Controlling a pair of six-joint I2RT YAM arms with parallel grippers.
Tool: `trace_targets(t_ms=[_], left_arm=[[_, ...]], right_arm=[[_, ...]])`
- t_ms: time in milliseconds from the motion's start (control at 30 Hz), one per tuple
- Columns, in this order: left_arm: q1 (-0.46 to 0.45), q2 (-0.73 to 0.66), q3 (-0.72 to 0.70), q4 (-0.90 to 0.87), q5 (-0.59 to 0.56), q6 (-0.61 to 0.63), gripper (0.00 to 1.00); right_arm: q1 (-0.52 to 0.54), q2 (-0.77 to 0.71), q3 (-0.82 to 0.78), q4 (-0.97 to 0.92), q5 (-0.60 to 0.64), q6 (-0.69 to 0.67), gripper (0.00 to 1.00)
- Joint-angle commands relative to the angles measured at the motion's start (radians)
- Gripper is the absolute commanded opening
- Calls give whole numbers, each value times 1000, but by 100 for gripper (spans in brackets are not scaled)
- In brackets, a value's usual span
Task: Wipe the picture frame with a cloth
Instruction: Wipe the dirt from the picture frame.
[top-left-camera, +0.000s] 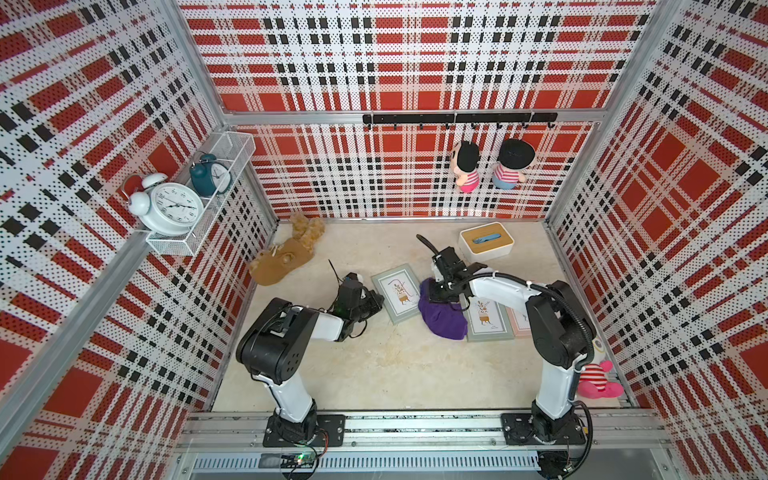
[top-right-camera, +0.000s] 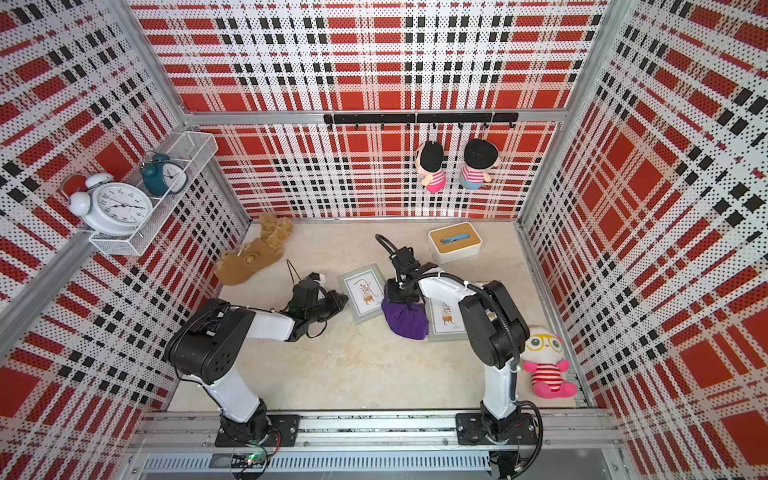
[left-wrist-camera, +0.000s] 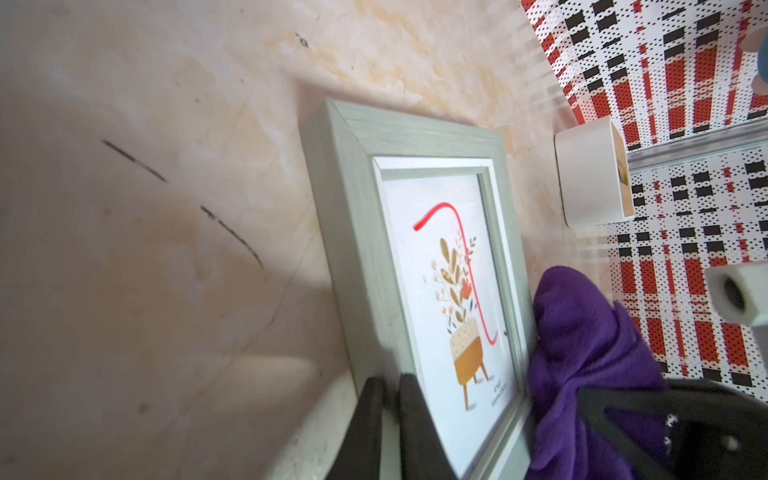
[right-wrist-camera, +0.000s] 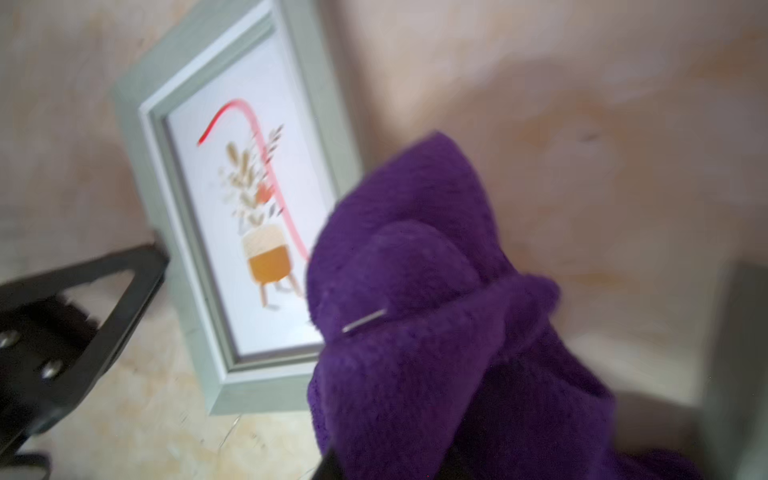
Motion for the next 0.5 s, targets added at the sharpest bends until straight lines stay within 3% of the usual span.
trace_targets(t_ms=[0, 167, 300, 467], left_arm=[[3, 67, -50, -262, -81, 29, 12], [3, 63, -53, -264, -83, 27, 12], [3, 64, -50, -266, -80, 31, 12], [3, 65, -49, -267, -81, 30, 12]], right_arm=[[-17, -61, 51, -107, 241, 15, 0], [36, -75, 103, -29, 108, -47, 0], [94, 6, 157, -20, -135, -144, 0], [96, 125, 210, -50, -204, -136, 0]])
